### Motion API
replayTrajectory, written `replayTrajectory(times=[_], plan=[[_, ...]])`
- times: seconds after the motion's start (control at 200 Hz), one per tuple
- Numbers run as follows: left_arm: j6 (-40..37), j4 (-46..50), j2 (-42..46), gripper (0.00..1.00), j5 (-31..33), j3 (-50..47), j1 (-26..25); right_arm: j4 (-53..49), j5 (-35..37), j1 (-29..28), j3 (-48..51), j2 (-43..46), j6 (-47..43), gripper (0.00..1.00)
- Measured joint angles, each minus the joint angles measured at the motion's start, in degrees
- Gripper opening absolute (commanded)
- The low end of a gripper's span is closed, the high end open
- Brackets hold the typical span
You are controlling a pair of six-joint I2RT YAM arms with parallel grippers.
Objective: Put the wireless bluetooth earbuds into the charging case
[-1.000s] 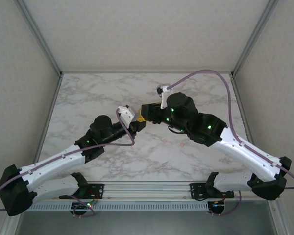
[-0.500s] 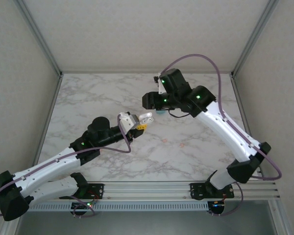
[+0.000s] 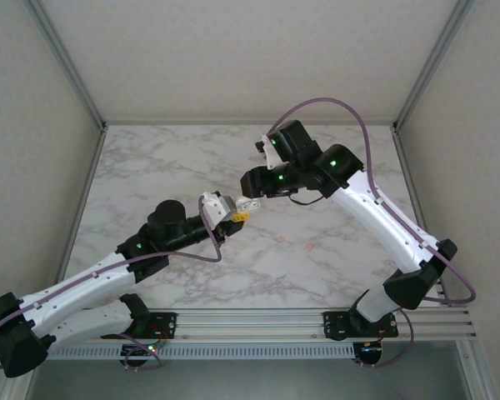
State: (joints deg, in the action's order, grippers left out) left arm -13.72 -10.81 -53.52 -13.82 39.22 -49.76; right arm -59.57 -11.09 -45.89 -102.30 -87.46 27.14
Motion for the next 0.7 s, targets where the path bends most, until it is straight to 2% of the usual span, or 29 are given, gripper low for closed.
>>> replayTrajectory(times=[0.27,0.4,0.511,0.701], plan=[[1.3,-0.1,0.3,0.18,2.2,0.0,0.0,0.7,-0.7,0.0,4.6,6.6,-0.9,0.57],[1.6,0.1,0.6,0.19,1.9,0.0,0.0,3.0,1.2,0.0,8.4,11.0,-3.0,0.58],[1.5,1.4,1.7,0.18,-0.2,0.2,0.1,7.7,2.7,0.0,14.6,16.8,-10.3,0.58],[2.1,5.3,2.5,0.2,-5.3,2.8,1.6,16.3,0.5,0.0,28.2,27.3,-30.4,0.57]])
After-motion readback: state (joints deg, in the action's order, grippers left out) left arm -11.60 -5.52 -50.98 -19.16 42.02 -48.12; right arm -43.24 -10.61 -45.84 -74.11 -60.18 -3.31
